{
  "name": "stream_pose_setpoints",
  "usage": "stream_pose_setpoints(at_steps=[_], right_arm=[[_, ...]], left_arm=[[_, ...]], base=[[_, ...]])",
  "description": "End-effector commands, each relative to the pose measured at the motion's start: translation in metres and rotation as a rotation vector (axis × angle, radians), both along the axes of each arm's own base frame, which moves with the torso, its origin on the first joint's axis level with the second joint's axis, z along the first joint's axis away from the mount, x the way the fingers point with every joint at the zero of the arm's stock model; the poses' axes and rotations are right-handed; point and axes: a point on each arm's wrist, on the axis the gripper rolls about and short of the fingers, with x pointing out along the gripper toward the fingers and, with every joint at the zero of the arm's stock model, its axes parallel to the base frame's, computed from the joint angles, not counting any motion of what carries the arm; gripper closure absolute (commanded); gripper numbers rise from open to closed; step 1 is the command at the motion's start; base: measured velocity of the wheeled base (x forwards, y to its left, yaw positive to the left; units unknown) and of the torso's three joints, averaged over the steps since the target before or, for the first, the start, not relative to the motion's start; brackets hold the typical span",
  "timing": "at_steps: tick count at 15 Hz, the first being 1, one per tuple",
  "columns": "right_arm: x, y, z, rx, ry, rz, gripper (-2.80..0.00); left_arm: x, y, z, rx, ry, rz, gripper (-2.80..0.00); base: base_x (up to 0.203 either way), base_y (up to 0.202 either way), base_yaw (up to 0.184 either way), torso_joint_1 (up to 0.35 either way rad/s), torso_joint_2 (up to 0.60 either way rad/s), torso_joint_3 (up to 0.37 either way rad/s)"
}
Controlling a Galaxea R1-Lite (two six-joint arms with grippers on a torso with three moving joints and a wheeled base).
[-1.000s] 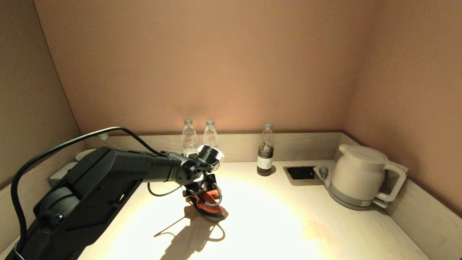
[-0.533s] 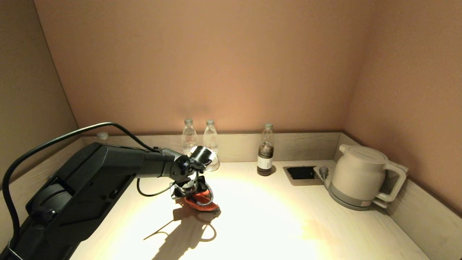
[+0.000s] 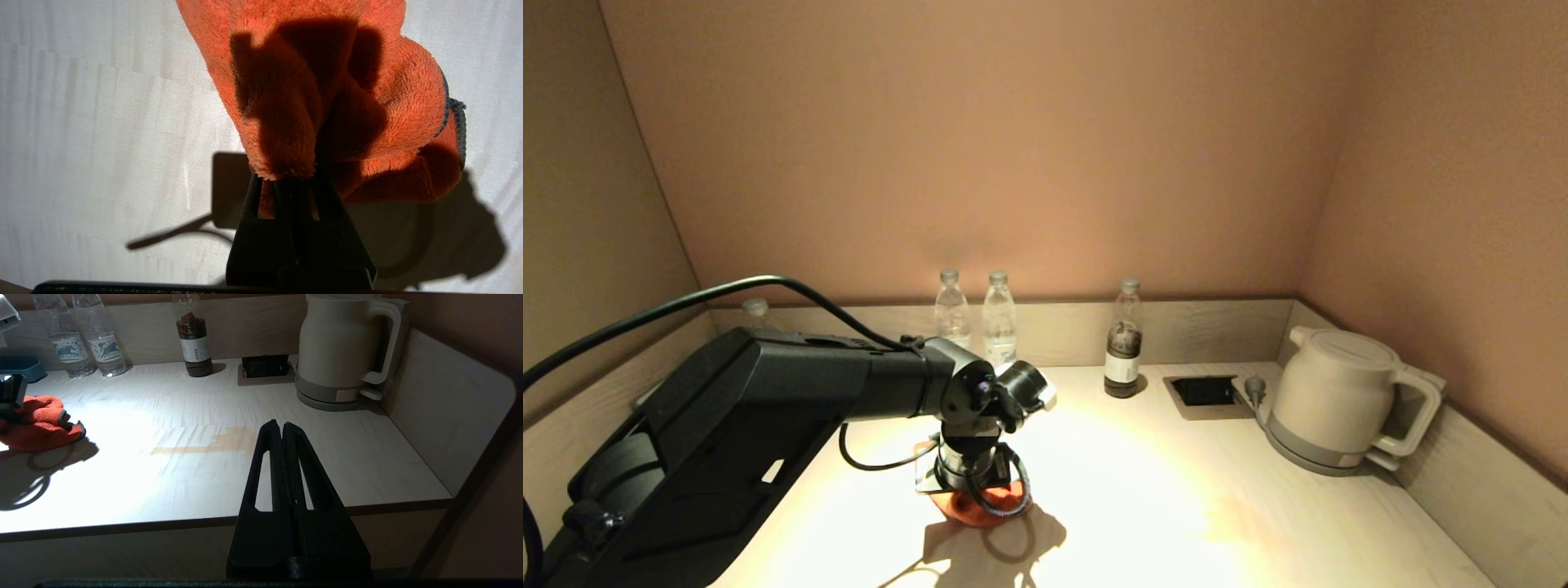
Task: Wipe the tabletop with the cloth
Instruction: Sweep the stains on the table
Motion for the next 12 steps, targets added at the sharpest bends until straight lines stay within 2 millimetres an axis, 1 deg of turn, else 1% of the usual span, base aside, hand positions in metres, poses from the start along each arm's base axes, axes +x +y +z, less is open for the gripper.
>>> stream_pose_setpoints(at_steps=[1, 2, 3, 5, 6, 7, 9, 10, 12], right_arm=[[0.0, 0.0, 0.0, 0.0, 0.001, 0.0, 0.0], [0.0, 0.0, 0.0, -0.001, 0.001, 0.0, 0.0], [0.0, 0.0, 0.0, 0.0, 0.001, 0.0, 0.0], [0.0, 0.0, 0.0, 0.0, 0.001, 0.0, 0.0], [0.0, 0.0, 0.0, 0.0, 0.001, 0.0, 0.0], [0.0, 0.0, 0.0, 0.0, 0.001, 0.0, 0.0], [0.0, 0.0, 0.0, 0.0, 0.001, 0.0, 0.0], [0.0, 0.0, 0.0, 0.0, 0.001, 0.0, 0.0], [0.0, 0.0, 0.0, 0.0, 0.001, 0.0, 0.0]], left_arm=[[-0.018, -0.018, 0.003, 0.005, 0.003, -0.051, 0.0], [-0.036, -0.034, 0.004, 0.006, 0.005, -0.105, 0.0], [-0.048, -0.045, 0.004, 0.007, 0.004, -0.143, 0.0], [-0.066, -0.064, 0.005, -0.004, -0.014, -0.21, 0.0], [-0.07, -0.07, 0.005, -0.018, -0.032, -0.238, 0.0], [-0.071, -0.072, 0.006, -0.022, -0.037, -0.249, 0.0], [-0.072, -0.088, 0.011, -0.093, -0.121, -0.329, 0.0], [-0.076, -0.093, 0.013, -0.112, -0.132, -0.358, 0.0], [-0.086, -0.103, 0.025, -0.204, -0.123, -0.411, 0.0]], base=[[0.0, 0.0, 0.0, 0.0, 0.0, 0.0], [0.0, 0.0, 0.0, 0.0, 0.0, 0.0], [0.0, 0.0, 0.0, 0.0, 0.0, 0.0], [0.0, 0.0, 0.0, 0.0, 0.0, 0.0], [0.0, 0.0, 0.0, 0.0, 0.0, 0.0], [0.0, 0.0, 0.0, 0.0, 0.0, 0.0], [0.0, 0.0, 0.0, 0.0, 0.0, 0.0], [0.0, 0.0, 0.0, 0.0, 0.0, 0.0], [0.0, 0.0, 0.0, 0.0, 0.0, 0.0]])
